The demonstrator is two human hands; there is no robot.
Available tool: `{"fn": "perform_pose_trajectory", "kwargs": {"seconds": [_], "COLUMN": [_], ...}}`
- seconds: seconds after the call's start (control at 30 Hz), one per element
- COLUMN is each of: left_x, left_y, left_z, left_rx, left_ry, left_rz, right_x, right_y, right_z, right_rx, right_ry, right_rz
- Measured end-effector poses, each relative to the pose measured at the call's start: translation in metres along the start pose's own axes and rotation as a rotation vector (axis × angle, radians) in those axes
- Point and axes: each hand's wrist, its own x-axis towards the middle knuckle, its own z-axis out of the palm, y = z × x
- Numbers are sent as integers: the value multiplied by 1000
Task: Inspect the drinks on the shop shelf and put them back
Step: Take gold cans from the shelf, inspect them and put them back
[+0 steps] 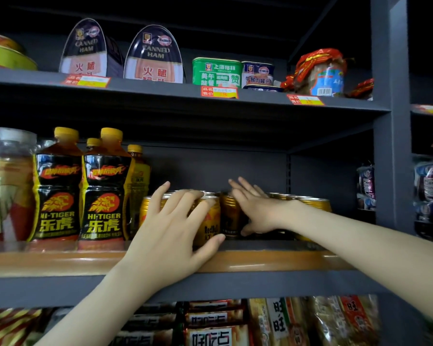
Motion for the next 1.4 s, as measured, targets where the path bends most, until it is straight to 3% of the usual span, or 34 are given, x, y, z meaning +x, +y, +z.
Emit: {"fn": "perform_pose_trajectory", "kwargs": {"seconds": [0.23,0.43,0.6,0.7,0.8,0.93,1.0,1.07,1.13,1.23,1.3,1.4], "left_x": [1,2,-1,-16,-42,-92,-125,-157,-190,-234,-254,-278], "left_y": [1,2,13,49,103,150,164,175,185,194,190,186], "left_z": [-1,-2,-10,-19,-42,-42,-36,-36,-39,-39,-44,-53], "left_rx": [14,21,40,-189,-797,-1801,-2130,-2309,-2337,-2138,-1870,-1576], "left_ry": [-14,-3,77,189,116,-212,-290,-368,-436,-458,-501,-540], "left_rz": [-6,5,-80,-224,-449,-710,-847,-934,-994,-1088,-1021,-792], "right_x": [-31,-54,-82,-118,-162,-223,-251,-274,-296,-331,-352,-371], "right_y": [-20,-11,-1,-16,-47,-100,-127,-157,-191,-230,-244,-255], "right_z": [-20,-23,-28,-23,-7,39,72,108,141,178,187,179], "right_rx": [-10,-207,-334,-345,-196,275,408,497,586,706,912,1476], "right_ry": [194,343,737,928,1034,1004,1019,1009,964,785,583,258], "right_rz": [-181,-234,-342,-357,-301,-236,-193,-152,-89,-25,14,165]}}
